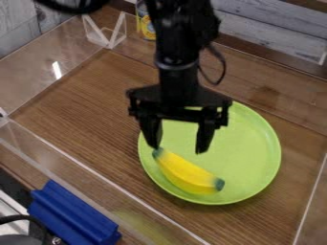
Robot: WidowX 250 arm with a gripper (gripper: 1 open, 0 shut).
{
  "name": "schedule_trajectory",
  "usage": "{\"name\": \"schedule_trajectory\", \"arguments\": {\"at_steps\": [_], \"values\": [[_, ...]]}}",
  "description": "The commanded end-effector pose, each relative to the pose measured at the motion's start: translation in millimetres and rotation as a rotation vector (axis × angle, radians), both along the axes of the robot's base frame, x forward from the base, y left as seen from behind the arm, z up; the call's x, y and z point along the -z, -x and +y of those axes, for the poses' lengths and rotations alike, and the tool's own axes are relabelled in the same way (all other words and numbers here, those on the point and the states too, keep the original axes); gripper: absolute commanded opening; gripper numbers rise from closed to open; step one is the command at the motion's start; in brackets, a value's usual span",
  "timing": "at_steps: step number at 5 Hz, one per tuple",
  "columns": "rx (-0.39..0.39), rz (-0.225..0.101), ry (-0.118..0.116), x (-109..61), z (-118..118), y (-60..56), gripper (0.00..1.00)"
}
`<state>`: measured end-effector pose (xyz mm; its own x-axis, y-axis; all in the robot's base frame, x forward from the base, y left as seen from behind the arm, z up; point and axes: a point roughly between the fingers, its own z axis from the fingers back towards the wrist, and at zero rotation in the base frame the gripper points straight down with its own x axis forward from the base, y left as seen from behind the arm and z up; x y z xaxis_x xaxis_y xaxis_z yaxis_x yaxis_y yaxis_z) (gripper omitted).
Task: Remove the banana from inside the green plate and put it on the table
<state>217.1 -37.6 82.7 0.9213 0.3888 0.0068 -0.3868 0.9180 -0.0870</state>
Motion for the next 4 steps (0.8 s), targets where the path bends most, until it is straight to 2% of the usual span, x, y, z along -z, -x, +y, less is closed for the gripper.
{"name": "schedule_trajectory", "arguments": {"at_steps": [1, 2, 3, 4], "values": [[-0.072, -0.061, 0.032, 8.4, -4, -0.9, 1.00], [-0.201, -0.077, 0.052, 22.7, -6, -0.5, 1.00], [-0.287, -0.080, 0.065, 30.9, -5, -2.9, 1.00], [-0.311, -0.080, 0.067, 35.6, -5, -3.7, 1.00]]}}
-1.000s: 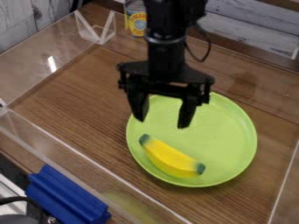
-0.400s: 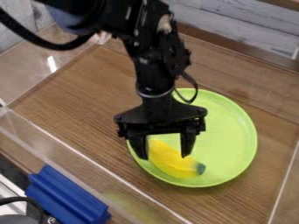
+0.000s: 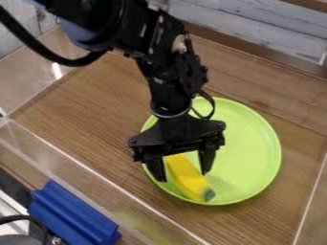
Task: Remove the banana from inside the green plate and put it on the table
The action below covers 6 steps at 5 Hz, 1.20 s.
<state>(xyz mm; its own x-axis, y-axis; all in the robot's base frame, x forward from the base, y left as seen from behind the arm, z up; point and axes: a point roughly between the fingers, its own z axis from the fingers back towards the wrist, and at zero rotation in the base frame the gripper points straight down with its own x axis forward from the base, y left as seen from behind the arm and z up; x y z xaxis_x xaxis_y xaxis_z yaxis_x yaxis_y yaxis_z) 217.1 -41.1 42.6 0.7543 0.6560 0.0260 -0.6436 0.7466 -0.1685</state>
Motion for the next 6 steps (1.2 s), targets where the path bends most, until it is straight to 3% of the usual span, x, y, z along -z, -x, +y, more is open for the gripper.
{"name": "schedule_trajectory", "arguments": {"at_steps": [1, 6], "values": [[-0.009, -0.022, 0.005, -0.6, -1, -4.5, 1.00], [0.006, -0.022, -0.011, 11.9, -2, -7.1, 1.00]]}}
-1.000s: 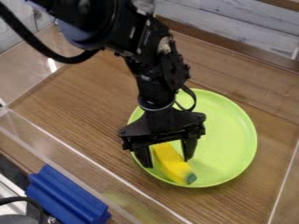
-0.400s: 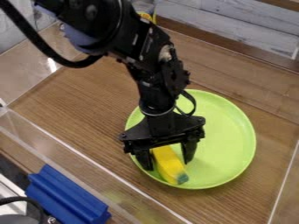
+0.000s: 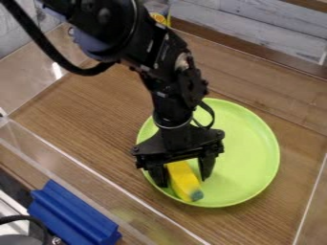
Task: Remove the banana from inside the green plate and put it on the table
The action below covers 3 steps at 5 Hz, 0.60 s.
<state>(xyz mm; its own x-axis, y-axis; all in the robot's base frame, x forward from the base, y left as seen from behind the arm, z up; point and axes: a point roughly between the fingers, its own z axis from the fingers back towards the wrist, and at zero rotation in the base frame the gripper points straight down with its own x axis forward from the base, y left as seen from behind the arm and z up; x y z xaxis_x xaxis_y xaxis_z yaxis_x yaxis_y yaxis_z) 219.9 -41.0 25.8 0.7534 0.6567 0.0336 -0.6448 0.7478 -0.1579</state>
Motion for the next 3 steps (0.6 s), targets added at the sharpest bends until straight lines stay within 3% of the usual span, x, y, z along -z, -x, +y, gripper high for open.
{"name": "schedule_trajectory", "arguments": {"at_steps": [1, 3], "values": [[0.017, -0.023, -0.003, -4.1, -2.4, -4.8, 0.00], [0.046, -0.017, -0.023, -8.5, -2.8, -4.7, 0.00]]}}
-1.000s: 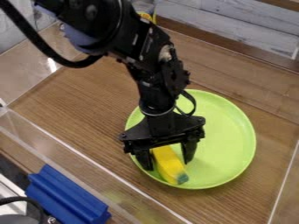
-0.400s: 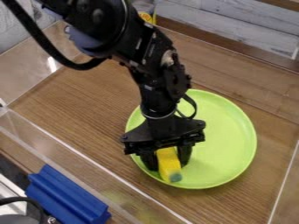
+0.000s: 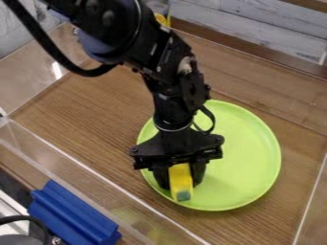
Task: Remove the banana from inside the green plate and put it on the table
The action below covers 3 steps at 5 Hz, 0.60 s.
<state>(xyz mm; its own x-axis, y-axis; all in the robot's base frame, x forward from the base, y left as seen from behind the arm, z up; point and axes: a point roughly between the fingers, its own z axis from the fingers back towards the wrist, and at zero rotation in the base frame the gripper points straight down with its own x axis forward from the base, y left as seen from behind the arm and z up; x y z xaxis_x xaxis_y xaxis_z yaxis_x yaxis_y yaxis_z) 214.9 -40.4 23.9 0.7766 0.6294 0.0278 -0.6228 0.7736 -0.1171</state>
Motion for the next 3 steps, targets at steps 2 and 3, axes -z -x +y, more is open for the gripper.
{"name": "schedule_trajectory", "arguments": {"at_steps": [2, 3], "values": [[0.030, -0.046, -0.003, -13.7, -3.2, -11.3, 0.00], [0.044, -0.036, -0.011, -18.8, -2.5, -10.3, 0.00]]}}
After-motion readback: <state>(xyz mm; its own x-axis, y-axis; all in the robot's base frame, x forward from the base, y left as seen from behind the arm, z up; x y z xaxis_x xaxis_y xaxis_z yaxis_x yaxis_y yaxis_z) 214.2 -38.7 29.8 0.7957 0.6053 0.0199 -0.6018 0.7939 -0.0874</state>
